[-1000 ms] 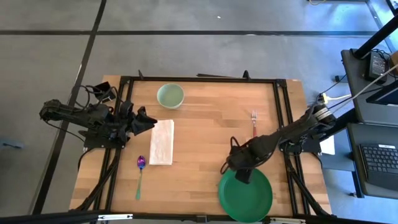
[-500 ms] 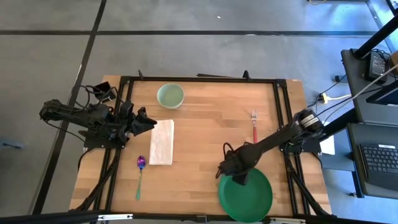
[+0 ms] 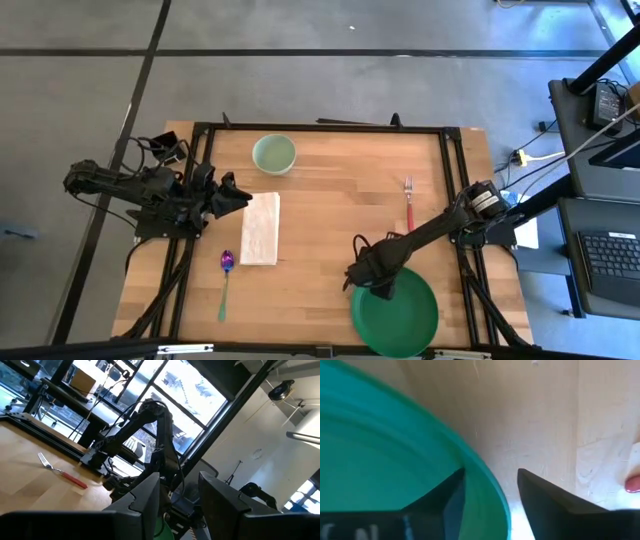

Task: Set table place
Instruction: Move the green plate to the center of the table

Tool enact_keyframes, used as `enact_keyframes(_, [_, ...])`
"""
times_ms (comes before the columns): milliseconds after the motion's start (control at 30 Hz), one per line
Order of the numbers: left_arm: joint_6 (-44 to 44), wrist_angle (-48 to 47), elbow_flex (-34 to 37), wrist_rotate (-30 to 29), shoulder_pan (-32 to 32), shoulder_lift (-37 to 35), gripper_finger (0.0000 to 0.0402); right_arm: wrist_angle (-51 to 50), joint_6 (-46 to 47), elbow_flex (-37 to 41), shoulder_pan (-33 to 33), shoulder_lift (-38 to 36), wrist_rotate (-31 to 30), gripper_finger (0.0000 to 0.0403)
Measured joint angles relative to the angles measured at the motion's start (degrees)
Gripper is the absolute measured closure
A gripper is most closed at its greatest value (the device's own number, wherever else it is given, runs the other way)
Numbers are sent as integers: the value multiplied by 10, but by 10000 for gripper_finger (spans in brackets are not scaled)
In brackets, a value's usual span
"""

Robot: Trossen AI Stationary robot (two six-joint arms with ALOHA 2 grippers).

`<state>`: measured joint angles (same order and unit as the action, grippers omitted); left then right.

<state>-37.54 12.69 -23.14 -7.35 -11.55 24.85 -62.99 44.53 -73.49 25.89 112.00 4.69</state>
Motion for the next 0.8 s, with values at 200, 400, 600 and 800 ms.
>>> enact_keyframes(200, [0,4,0,0,0,0,273,-14,-5,0,0,-10,8,368])
enact_keyframes(400, [-18,4,0,0,0,0,273,-92,-1,-40,-11,-45,44,388])
enact_keyframes(600, [-29,8,0,0,0,0,273,-247,-12,-171,-43,-85,1,395])
enact_keyframes(800, [-30,11,0,0,0,0,273,-252,-35,-311,-101,-103,-59,395])
